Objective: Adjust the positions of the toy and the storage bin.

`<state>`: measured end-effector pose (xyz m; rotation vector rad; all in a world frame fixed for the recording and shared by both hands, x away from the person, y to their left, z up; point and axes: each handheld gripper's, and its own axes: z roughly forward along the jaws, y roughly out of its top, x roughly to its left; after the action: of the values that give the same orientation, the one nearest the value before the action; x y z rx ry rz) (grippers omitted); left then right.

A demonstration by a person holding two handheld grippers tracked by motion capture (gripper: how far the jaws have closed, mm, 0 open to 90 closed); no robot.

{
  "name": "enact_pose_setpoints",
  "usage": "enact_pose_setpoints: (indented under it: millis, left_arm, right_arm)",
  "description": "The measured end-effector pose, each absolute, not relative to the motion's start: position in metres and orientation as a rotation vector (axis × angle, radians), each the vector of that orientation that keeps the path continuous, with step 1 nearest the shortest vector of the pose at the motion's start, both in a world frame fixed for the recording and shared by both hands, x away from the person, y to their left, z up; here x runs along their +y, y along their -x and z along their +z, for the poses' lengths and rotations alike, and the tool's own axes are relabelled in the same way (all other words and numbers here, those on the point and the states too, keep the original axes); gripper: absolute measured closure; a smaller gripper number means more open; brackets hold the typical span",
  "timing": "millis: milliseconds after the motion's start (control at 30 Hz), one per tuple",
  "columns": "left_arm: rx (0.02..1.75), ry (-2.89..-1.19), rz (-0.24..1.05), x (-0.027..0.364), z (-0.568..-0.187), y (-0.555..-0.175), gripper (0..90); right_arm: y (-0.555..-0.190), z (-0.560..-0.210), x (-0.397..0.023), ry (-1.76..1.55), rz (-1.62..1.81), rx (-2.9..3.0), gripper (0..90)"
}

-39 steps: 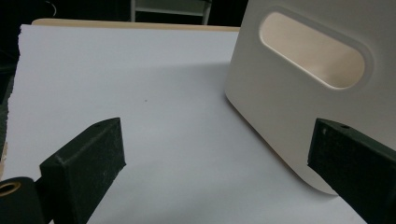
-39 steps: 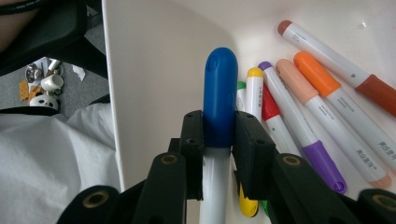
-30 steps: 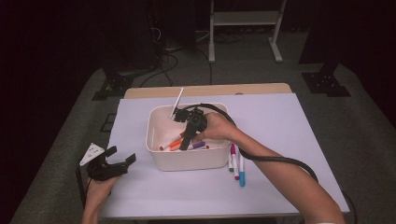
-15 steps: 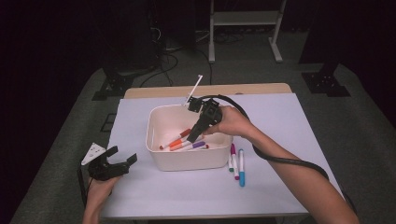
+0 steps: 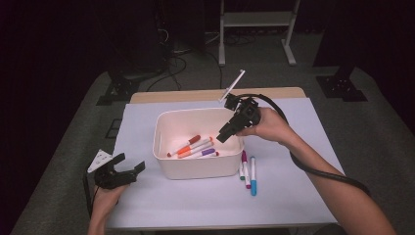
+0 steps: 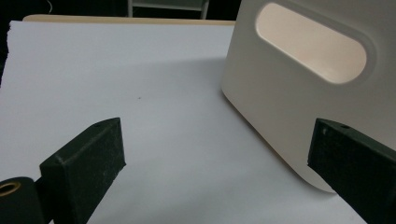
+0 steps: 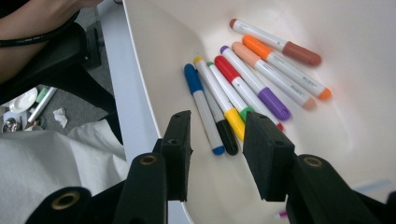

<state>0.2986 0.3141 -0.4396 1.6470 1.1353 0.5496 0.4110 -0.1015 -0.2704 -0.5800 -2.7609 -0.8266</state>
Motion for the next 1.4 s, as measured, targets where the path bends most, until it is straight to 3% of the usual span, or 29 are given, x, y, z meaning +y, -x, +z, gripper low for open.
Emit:
enact_pose_setpoints:
  millis: [567, 1000, 1400]
  left_arm:
    - [1.141, -1.650, 0.553, 0.314, -0.439, -0.298, 2.5]
    - [1.143, -1.650, 0.551, 0.312, -0.440, -0.299, 2.5]
    - [1.150, -1.645, 0.549, 0.315, -0.440, -0.297, 2.5]
  right_arm:
    - [-0.392, -0.264, -0.190, 0.773, -1.019, -2.727, 55.4]
    - [-0.386, -0.348, -0.228, 0.967, -0.983, -2.613, 48.4]
    - [-0.381, -0.410, -0.209, 1.097, -0.876, -2.617, 47.0]
